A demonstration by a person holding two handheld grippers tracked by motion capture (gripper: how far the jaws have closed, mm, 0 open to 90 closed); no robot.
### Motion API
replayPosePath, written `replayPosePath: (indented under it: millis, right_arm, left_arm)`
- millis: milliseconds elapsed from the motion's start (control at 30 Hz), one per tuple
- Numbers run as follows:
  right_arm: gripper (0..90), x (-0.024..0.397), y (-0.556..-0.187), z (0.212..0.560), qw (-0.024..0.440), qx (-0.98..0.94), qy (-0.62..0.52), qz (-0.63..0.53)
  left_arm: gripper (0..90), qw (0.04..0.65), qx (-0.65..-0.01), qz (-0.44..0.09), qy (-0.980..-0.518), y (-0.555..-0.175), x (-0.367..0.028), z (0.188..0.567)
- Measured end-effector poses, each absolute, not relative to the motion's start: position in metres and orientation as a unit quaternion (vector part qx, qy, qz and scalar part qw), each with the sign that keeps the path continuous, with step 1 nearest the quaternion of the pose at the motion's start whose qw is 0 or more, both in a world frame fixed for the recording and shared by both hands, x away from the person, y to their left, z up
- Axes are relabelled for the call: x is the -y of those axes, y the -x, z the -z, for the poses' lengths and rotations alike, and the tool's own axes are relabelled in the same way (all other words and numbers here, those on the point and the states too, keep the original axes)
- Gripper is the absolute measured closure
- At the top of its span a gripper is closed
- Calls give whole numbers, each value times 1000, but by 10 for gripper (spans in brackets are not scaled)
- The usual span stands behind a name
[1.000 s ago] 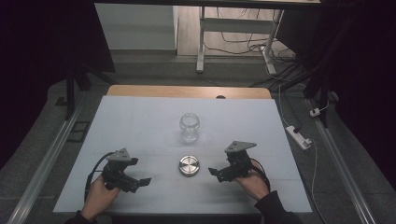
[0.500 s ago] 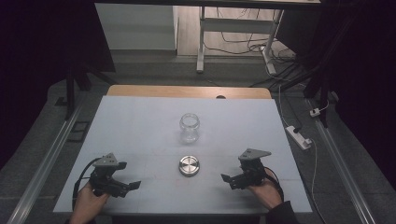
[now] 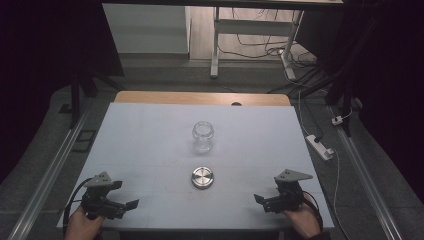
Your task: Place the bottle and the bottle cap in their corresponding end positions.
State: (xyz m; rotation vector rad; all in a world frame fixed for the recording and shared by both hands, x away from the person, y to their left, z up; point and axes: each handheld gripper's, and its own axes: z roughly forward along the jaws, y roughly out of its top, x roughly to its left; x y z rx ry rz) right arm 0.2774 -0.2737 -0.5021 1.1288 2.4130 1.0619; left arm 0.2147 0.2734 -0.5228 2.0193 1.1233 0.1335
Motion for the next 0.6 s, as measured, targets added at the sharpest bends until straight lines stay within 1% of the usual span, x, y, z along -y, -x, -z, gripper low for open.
replayPosePath:
  millis: [300,600]
  right_arm:
    - [0,291,-266,500,144,-821,-414,-367]
    - [0,298,-260,499,138,-818,-423,-364]
  left_arm:
    - [0,390,-462,-60,-794,-200,-284,528]
    - [0,379,-470,-67,-794,-196,-286,528]
